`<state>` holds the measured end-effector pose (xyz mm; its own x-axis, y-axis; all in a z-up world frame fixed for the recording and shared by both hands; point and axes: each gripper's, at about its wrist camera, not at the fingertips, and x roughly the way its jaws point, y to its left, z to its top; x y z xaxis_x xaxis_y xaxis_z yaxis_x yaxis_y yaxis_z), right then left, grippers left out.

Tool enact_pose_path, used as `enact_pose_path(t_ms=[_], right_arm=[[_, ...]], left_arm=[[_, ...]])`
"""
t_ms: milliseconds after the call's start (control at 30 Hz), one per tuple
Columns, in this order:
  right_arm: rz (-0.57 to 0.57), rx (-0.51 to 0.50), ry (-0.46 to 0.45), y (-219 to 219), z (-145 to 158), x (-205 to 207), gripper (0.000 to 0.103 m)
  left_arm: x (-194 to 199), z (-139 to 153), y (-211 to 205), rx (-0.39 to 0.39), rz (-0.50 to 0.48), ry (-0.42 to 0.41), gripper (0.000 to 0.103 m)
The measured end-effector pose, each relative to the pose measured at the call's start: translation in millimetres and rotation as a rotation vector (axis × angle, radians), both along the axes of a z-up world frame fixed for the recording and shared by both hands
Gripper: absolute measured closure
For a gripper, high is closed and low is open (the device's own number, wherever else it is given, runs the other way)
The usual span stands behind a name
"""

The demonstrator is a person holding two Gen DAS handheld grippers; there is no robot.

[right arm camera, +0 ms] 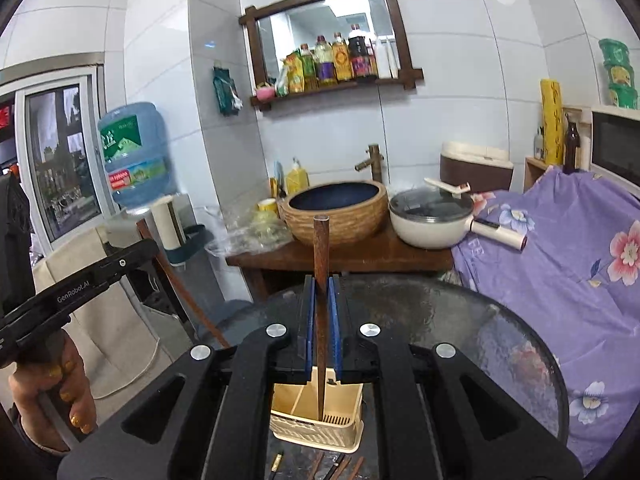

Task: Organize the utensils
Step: 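Lift both held chopsticks upright and carry them over the cream basket, then lower the chopsticks into the basket and open both tools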

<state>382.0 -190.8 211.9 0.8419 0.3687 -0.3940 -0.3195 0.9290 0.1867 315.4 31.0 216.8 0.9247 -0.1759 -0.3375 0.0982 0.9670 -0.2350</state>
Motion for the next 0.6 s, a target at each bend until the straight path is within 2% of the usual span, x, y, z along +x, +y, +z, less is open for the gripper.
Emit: enact_pose_path(t_ms=[133,333,600], right_arm=[[0.003,-0.010,0.054,3,-31,10,0.095],[0.010,-0.034,0.099,11,-65,18,0.095],[0.002,-0.035,0.118,13,-77,21,0.096]], left_arm=[[12,-35,0,0.006,-0.001,0.063,0.097],[21,-73,-4,0.036,-0.013,0.131,0.097],[26,-88,-6,0.061,-0.026,0.158,0.097]])
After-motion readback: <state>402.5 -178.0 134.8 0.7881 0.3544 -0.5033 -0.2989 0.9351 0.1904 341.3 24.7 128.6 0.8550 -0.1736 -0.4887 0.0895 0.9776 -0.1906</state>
